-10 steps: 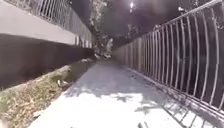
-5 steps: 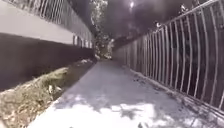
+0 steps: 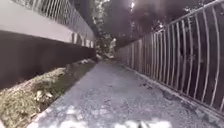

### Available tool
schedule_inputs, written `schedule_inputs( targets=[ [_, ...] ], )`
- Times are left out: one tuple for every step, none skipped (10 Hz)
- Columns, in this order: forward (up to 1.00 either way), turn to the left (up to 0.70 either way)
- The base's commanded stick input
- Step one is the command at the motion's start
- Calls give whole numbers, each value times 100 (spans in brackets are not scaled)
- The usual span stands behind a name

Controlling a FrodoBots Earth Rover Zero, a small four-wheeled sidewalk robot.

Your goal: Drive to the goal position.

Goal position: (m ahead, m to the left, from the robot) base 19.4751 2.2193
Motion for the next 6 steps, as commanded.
schedule_inputs(
  targets=[
    [70,0],
    [70,0],
    [70,0],
    [70,7],
    [70,-9],
    [70,-26]
  ],
)
